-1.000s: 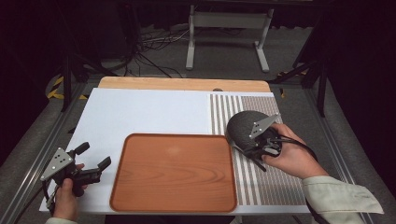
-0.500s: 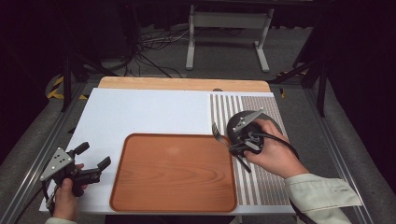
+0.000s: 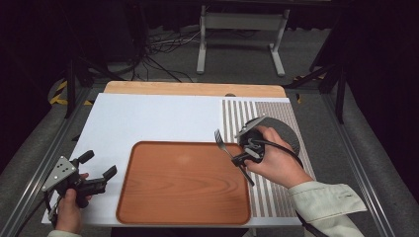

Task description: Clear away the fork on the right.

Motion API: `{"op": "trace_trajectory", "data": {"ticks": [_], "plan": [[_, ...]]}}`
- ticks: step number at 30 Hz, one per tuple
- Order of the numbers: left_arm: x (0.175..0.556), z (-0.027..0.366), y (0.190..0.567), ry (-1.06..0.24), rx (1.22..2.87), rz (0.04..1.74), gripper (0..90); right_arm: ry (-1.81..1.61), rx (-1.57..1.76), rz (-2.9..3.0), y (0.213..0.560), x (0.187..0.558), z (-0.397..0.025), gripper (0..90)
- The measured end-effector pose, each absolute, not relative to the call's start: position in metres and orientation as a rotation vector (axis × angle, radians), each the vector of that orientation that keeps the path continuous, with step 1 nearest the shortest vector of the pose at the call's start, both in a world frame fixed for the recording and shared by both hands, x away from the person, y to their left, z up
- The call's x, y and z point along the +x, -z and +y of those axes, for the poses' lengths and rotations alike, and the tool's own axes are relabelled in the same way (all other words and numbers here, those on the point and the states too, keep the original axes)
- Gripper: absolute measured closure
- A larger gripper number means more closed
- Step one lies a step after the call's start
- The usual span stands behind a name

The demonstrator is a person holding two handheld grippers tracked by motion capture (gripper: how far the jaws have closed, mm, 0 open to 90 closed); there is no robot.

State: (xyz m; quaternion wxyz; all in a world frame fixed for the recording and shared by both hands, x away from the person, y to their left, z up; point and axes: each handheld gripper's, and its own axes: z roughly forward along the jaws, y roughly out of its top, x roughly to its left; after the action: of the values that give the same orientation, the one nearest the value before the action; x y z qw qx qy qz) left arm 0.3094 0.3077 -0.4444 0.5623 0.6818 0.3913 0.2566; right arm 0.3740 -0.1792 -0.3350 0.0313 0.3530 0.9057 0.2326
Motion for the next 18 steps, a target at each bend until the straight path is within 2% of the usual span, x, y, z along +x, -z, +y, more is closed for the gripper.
{"op": "trace_trajectory", "data": {"ticks": [18], "plan": [[0.31,0.308,0.444,-0.603,1.605,0.922,0.6,-0.581,1.397,2.758,0.354,0.378,-0.155,85.1]]}}
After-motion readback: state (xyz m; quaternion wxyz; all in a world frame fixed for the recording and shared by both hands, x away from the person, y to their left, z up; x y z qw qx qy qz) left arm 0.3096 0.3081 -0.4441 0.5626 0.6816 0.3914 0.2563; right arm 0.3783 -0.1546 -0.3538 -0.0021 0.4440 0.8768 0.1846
